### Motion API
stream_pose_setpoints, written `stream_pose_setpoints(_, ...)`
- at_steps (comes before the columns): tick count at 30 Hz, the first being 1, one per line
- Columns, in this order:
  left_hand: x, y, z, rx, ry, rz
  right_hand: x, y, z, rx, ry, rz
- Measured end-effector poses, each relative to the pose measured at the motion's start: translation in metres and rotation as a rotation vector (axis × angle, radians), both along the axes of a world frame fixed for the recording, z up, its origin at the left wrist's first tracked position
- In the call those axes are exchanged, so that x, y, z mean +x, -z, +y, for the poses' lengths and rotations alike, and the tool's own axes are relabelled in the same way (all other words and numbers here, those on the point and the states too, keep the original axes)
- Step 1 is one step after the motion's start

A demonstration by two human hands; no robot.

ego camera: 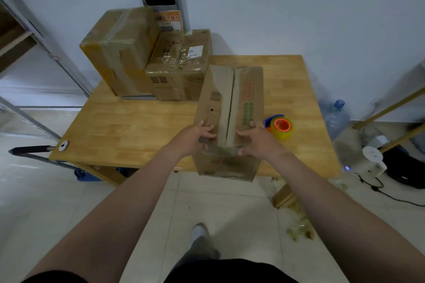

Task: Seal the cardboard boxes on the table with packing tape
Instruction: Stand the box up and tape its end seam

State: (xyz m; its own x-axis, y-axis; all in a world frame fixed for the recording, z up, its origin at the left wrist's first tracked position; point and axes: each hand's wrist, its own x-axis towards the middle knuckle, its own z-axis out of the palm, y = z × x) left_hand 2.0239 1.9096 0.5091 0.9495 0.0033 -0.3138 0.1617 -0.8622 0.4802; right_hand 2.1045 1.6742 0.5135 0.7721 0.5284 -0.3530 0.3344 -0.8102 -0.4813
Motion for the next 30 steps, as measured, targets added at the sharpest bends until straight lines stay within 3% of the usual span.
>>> stream_pose_setpoints(12,0.139,0.002,0.044,-0.045,0.025,-0.035,0.124,0.009,0.045,0.113,0.254,-0.013)
stream_pose_setpoints(17,0.192,0.001,0.044,0.011,-0.02,-0.053,0.156,0.023,0.041,0.31,0.395,-0.168)
stream_pose_setpoints(20,0.215,-0.002,0.029,0.157,-0.011,-0.083,0.171,0.034,0.017,0.441,0.628,-0.318)
stream_pose_setpoints(23,0.237,-0.009,-0.007,0.103,0.089,-0.077,0.201,0.058,-0.014,0.299,0.751,-0.167)
stream_pose_setpoints(27,0.266,-0.01,-0.053,0.084,0.118,-0.02,0.24,0.11,-0.045,0.029,0.665,0.088)
stream_pose_setpoints(30,0.285,-0.005,-0.071,0.078,0.036,0.076,0.262,0.145,-0.055,-0.097,0.569,0.151)
